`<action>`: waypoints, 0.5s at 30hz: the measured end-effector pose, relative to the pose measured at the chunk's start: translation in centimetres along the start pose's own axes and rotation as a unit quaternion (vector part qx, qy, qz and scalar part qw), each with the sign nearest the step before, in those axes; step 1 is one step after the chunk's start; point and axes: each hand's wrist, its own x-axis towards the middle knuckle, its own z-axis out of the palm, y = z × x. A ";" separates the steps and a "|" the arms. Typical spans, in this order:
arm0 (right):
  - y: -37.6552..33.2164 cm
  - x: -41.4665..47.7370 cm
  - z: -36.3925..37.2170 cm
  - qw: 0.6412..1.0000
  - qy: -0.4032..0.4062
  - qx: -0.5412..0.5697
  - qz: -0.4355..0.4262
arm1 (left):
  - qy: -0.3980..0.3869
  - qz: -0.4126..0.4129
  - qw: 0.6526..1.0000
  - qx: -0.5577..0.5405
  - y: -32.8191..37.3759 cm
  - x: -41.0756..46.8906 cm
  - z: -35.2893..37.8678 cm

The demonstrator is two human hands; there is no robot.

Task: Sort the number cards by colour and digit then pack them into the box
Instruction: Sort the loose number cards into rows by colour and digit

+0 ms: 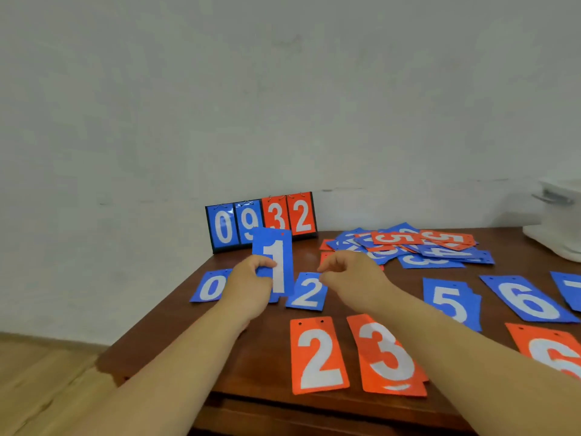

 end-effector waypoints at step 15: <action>6.2 4.9 -3.4 0.973 0.031 -0.219 0.070 | -0.050 -0.023 0.945 0.323 -5.3 8.1 1.7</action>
